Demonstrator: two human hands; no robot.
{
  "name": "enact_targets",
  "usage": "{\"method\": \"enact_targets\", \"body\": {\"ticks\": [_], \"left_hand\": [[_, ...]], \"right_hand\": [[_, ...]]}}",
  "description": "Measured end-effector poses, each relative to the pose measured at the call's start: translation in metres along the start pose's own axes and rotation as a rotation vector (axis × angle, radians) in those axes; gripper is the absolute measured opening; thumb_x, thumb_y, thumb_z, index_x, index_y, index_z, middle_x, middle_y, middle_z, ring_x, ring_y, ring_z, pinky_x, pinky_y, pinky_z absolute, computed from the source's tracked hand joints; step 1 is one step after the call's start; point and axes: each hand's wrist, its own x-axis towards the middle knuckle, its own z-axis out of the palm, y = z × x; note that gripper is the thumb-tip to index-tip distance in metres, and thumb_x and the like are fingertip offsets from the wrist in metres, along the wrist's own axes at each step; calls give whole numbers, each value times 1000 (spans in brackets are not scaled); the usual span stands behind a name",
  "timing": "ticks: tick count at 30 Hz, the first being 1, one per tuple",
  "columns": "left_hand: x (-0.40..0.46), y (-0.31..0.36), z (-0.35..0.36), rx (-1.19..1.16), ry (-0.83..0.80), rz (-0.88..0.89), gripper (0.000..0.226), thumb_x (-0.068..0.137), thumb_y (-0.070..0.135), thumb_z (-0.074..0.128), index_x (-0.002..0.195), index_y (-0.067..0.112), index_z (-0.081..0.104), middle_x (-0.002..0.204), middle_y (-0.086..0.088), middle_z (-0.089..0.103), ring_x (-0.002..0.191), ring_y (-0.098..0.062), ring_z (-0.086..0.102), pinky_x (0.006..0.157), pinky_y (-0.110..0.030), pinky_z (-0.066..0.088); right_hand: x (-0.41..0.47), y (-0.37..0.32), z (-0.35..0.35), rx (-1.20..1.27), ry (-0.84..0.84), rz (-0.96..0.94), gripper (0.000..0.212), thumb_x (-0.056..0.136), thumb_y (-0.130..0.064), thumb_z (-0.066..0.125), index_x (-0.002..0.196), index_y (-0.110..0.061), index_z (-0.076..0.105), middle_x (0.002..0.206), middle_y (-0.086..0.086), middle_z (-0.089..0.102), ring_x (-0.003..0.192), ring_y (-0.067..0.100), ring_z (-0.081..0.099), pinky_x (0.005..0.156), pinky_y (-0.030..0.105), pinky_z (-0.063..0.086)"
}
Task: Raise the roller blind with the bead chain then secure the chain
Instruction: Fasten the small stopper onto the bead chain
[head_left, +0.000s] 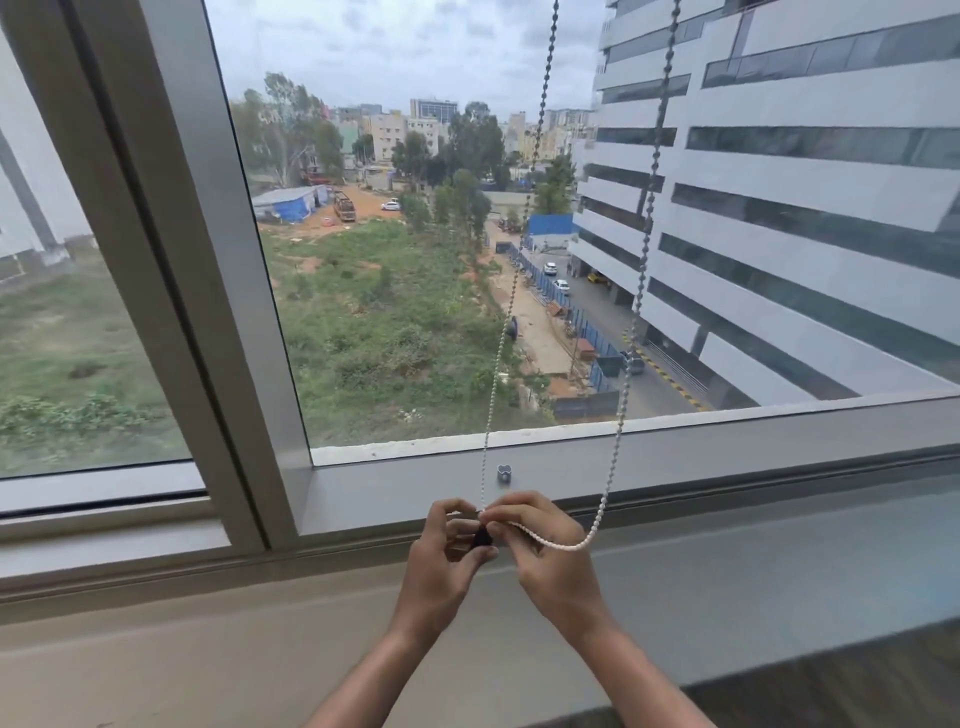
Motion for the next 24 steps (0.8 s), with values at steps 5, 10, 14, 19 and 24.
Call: {"method": "enact_targets", "body": {"ticks": [5,10,14,19,24], "left_hand": [[-7,6,1,-16,-10,44,71,88,-2,82,138,39,52,103,4,82,98,-22,81,88,-30,64],[-10,12,1,8,0,107,74,91,-4,79,147,40,56,109,5,82,103,-21,80,91,-27,62],[-14,17,3,-15,33,111,68,94,-4,77,143,41,64,115,4,81,108,-21,78,91,-24,61],[-16,23,6,-40,49,94,48,96,8,76,139,31,72,124,1,81,107,-24,79,91,-40,65],[-16,29,8,-20,65,102,41,97,4,77,130,27,74,120,5,81,102,-19,79,87,-34,64]], "right_hand": [[-5,-3,1,-1,21,1,21,93,13,73,98,-4,84,104,3,76,99,18,77,86,38,64],[-8,-5,3,-15,51,-19,21,93,11,75,99,-7,84,105,-3,76,101,18,77,87,33,63],[-11,-7,2,-5,65,-26,20,92,12,76,100,-5,85,107,1,77,103,19,77,90,34,63],[-13,-10,0,39,57,-40,19,90,13,77,100,-1,84,109,7,78,105,18,78,94,34,63],[-15,-13,-3,72,55,-52,19,88,12,79,101,0,85,113,10,78,109,18,78,96,35,63]]}}
